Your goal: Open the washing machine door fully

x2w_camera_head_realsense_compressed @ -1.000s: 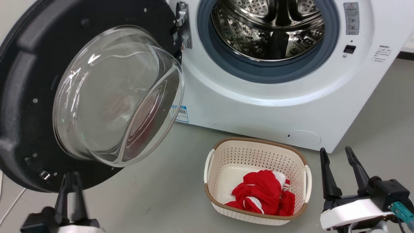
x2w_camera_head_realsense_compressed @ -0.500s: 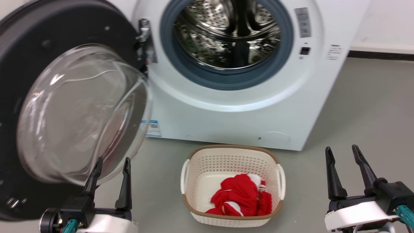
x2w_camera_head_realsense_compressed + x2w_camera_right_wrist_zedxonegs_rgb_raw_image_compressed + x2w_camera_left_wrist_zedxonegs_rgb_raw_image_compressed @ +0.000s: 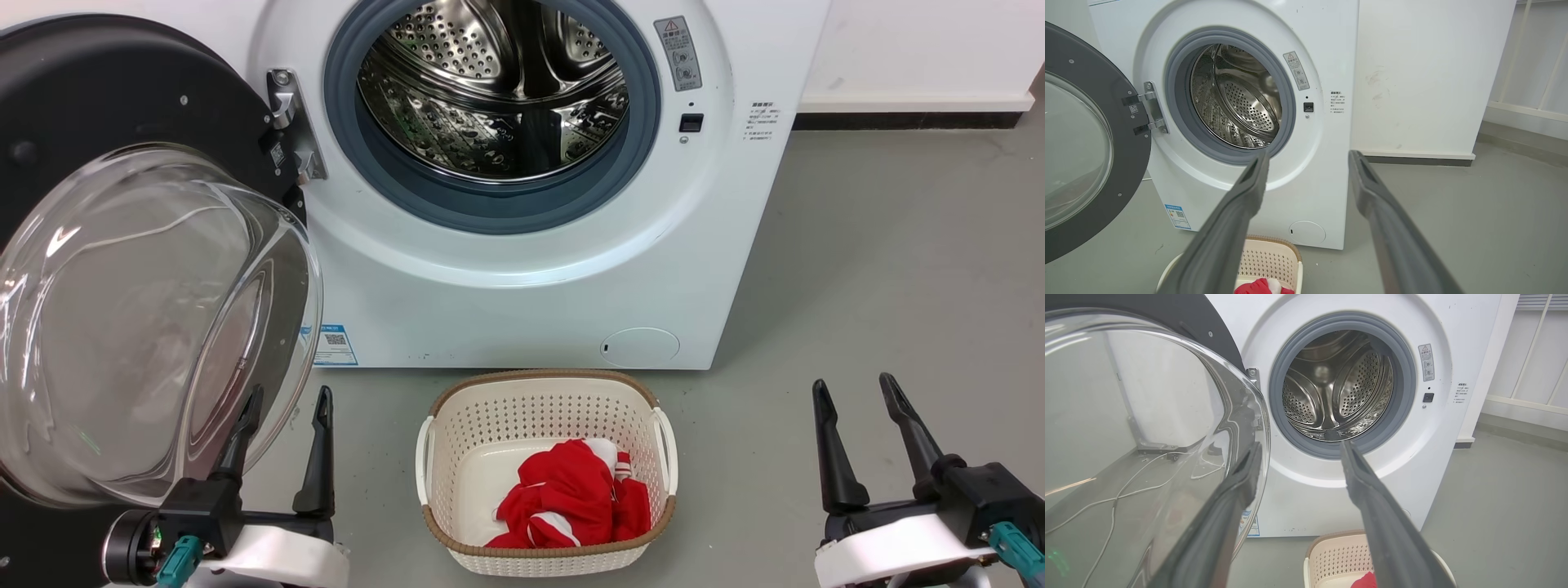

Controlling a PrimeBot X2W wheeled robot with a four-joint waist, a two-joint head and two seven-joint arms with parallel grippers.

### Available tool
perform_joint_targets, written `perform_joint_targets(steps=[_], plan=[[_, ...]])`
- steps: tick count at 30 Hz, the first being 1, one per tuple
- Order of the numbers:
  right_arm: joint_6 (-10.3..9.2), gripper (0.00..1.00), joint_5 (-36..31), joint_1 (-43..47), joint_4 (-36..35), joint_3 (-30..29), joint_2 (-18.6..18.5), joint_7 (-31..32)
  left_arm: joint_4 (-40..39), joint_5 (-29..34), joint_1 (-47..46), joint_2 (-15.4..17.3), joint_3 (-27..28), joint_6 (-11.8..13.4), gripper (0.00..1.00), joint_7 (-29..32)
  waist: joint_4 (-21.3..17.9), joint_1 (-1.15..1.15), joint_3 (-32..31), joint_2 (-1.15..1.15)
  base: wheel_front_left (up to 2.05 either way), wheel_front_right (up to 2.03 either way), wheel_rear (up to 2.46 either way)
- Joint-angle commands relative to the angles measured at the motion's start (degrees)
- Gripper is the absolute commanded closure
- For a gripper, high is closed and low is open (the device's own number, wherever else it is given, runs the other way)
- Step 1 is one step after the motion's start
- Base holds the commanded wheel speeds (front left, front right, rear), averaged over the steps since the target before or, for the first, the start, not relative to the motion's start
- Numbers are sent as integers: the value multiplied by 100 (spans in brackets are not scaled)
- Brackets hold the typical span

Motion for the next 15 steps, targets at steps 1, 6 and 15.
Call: perform_joint_targets(steps=[1, 6, 15], plan=[[-4, 0, 20, 31, 17, -6, 6, -9, 25, 16, -10, 9, -7, -16, 0, -15, 4, 0, -7, 0, 0, 0, 0], [0, 100, 47, 0, 24, 5, 0, 0, 56, 3, -8, -3, -40, -20, 100, 0, 8, 0, -12, 0, 0, 0, 0], [1, 100, 958, -36, 186, 6, -25, 180, 290, -843, -83, -46, 65, -26, 100, 275, 5, 0, -8, 0, 0, 0, 0]])
